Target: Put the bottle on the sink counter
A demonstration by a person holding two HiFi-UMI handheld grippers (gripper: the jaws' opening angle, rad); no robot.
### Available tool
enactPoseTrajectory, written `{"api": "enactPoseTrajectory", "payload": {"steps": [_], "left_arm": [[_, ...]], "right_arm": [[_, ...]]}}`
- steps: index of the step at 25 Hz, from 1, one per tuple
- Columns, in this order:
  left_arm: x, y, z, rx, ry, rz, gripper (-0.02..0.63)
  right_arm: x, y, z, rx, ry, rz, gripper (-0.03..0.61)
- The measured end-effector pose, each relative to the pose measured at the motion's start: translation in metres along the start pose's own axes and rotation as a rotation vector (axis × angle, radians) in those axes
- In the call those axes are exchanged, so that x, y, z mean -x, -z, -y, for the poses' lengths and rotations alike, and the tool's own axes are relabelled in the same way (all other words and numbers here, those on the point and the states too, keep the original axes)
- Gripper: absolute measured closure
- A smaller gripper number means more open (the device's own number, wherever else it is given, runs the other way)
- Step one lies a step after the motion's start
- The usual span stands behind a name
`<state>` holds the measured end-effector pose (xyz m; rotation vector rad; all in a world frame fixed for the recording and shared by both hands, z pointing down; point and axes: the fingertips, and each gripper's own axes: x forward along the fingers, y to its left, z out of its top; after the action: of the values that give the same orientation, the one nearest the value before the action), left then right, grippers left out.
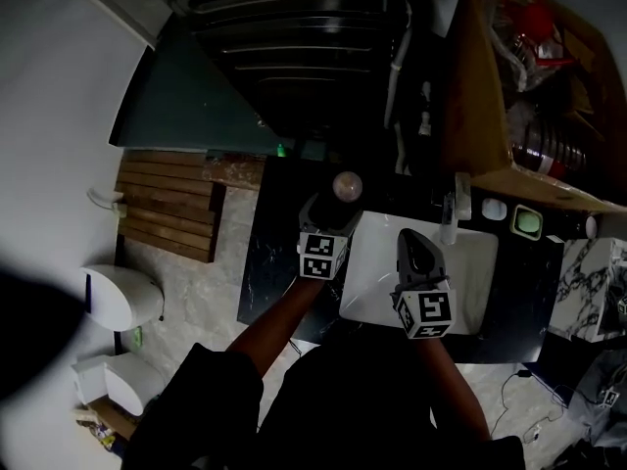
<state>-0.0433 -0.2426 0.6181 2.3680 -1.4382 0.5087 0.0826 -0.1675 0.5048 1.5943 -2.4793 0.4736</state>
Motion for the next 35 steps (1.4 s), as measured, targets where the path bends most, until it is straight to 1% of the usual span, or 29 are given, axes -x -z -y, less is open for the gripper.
{"api": "enactPoseTrajectory", "payload": {"steps": [3,5,7,12,16,18,21,23,25,29,32,33,34,35], "left_arm": [[0.024,-0.007,0.011,0.018,0.020,0.007,0.213],[0.039,-0.016,0.019,-0.002,0.032,0.032,0.213],[0.057,-0.027,0.026,-0.023,0.037,0.075,0.213],[0.104,-0.047,0.037,0.032,0.056,0.152,0.213],[0.137,-0.051,0.052,-0.017,0.088,0.186,0.213],[0.154,-0.050,0.060,-0.010,0.103,0.198,0.213],[0.180,-0.047,0.071,-0.001,0.119,0.203,0.213],[0.194,-0.038,0.080,-0.018,0.140,0.185,0.213],[0.205,-0.028,0.089,-0.018,0.164,0.168,0.213],[0.223,-0.023,0.098,-0.005,0.175,0.162,0.215],[0.239,-0.027,0.102,-0.070,0.144,0.172,0.216],[0.246,-0.030,0.102,-0.084,0.133,0.191,0.221],[0.253,-0.033,0.101,-0.080,0.129,0.214,0.250],[0.260,-0.037,0.100,-0.058,0.131,0.238,0.331]], "right_arm": [[0.012,-0.002,-0.006,0.010,0.008,0.008,0.540],[0.018,-0.006,-0.009,0.013,0.015,0.018,0.540],[0.025,-0.006,-0.013,0.015,0.026,0.025,0.540],[0.042,0.004,-0.028,0.008,0.053,0.020,0.540],[0.059,0.010,-0.048,0.013,0.060,0.024,0.540],[0.069,0.013,-0.060,0.016,0.060,0.024,0.540],[0.085,0.018,-0.075,0.013,0.058,0.026,0.540],[0.096,0.017,-0.084,0.016,0.060,0.042,0.540],[0.106,0.015,-0.091,0.017,0.063,0.053,0.540],[0.122,0.016,-0.095,0.001,0.079,0.064,0.540],[0.134,0.019,-0.098,0.004,0.093,0.066,0.540],[0.138,0.018,-0.100,0.008,0.094,0.067,0.540],[0.142,0.016,-0.104,0.013,0.092,0.072,0.540],[0.146,0.012,-0.108,0.019,0.089,0.081,0.540]]}}
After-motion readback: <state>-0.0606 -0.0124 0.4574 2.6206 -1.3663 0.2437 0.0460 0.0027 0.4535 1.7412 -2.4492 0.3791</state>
